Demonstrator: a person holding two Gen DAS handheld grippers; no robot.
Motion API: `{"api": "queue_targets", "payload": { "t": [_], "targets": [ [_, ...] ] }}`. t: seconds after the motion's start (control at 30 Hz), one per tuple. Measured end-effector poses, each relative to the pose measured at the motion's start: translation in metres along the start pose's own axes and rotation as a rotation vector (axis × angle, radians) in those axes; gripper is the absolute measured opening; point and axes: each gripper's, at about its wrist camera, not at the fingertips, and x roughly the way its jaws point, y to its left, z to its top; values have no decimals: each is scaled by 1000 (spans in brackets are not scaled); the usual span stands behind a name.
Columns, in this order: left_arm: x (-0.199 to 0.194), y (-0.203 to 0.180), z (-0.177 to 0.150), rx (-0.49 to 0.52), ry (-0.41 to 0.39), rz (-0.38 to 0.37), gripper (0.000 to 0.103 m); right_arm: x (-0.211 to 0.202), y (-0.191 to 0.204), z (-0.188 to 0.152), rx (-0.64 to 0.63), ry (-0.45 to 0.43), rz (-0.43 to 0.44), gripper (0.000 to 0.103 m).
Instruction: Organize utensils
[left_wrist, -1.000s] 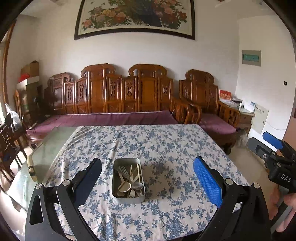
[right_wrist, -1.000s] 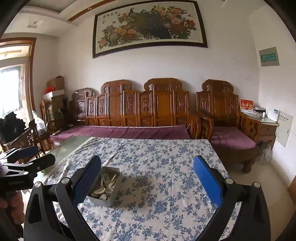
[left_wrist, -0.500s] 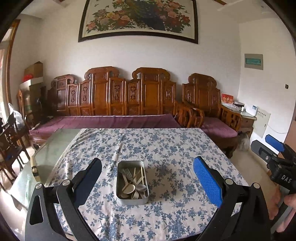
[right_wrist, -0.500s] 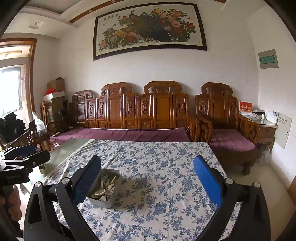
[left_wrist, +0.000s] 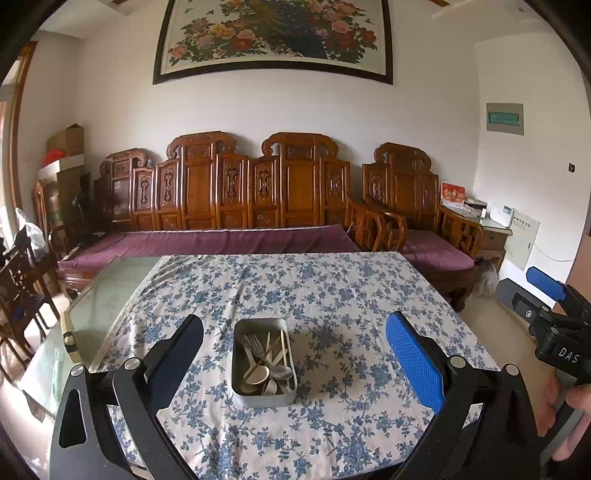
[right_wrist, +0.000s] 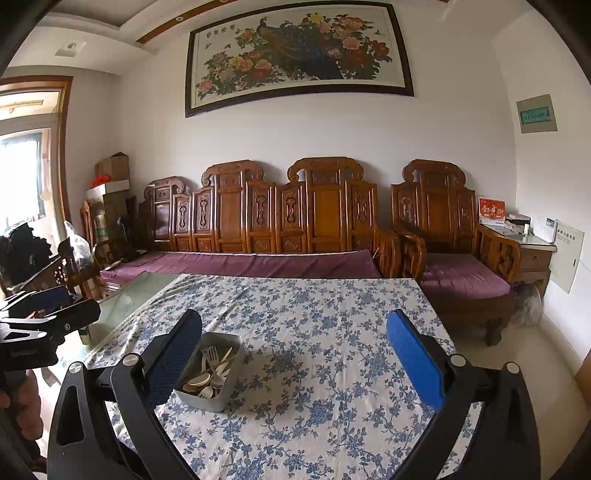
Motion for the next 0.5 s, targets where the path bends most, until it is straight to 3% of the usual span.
{"api": "queue_targets", "payload": {
  "t": [0.5],
  "targets": [
    [-1,-3,-1,5,0,-6,96,3,0,-5,-1,5,1,101]
  ]
}}
